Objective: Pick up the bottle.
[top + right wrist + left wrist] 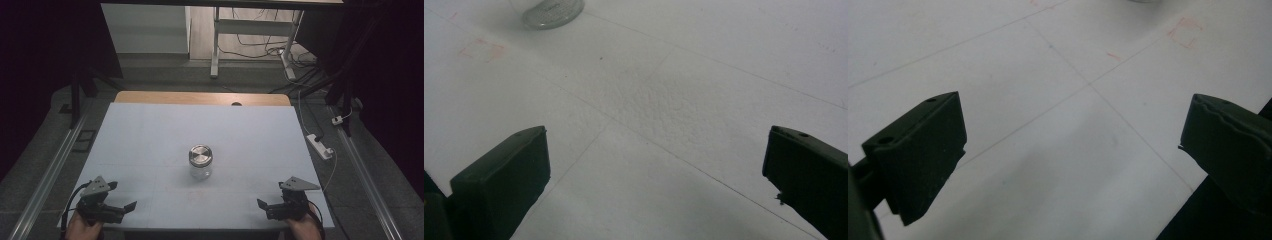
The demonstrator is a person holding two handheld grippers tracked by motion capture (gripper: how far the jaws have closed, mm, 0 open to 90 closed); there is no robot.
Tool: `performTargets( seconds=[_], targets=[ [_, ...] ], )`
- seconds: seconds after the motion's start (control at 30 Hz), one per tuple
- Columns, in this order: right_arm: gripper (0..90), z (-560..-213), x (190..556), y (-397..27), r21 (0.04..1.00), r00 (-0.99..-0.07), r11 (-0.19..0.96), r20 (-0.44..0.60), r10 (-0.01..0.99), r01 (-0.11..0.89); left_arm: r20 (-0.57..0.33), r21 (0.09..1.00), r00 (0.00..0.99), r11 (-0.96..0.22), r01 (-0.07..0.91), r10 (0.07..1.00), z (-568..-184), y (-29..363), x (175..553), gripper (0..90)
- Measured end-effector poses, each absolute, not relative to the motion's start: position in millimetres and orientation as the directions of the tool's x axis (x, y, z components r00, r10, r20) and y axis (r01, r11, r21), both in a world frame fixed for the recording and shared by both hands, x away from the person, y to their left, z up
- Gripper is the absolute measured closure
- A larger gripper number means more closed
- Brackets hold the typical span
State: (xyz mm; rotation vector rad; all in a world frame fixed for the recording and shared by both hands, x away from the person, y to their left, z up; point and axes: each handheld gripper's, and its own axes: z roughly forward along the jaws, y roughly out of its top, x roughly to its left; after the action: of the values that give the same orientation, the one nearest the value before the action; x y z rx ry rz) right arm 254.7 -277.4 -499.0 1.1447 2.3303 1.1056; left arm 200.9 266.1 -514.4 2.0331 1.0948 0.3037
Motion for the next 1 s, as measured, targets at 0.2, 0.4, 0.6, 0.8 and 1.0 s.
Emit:
performTargets(
  seconds=[0.2, 0.4, 0.6, 0.8, 1.0],
  targets=[
    [0.0, -499.3, 254.8, -276.4, 0.754, -0.637, 0.392, 0.045, 0.770, 0.527, -0.125, 0.754, 0.635, -0.343, 0.560, 0.762, -512.6, 255.8, 206.5, 0.0],
    [0.0, -499.6, 255.4, -275.8, 0.749, -0.641, 0.400, 0.044, 0.766, 0.529, -0.122, 0.769, 0.672, -0.358, 0.529, 0.731, -512.0, 245.4, 216.3, 0.0],
    [0.0, -499.8, 255.5, -275.1, 0.745, -0.645, 0.406, 0.041, 0.763, 0.529, -0.106, 0.785, 0.714, -0.383, 0.487, 0.692, -513.0, 231.6, 228.3, 0.0],
    [0.0, -499.9, 255.5, -274.7, 0.744, -0.646, 0.410, 0.039, 0.762, 0.528, -0.106, 0.797, 0.732, -0.383, 0.467, 0.673, -513.2, 220.7, 238.9, 0.0],
    [0.0, -499.8, 255.5, -274.7, 0.744, -0.646, 0.410, 0.039, 0.762, 0.528, -0.086, 0.794, 0.755, -0.413, 0.447, 0.650, -514.9, 203.1, 253.2, 0.0]
  ],
)
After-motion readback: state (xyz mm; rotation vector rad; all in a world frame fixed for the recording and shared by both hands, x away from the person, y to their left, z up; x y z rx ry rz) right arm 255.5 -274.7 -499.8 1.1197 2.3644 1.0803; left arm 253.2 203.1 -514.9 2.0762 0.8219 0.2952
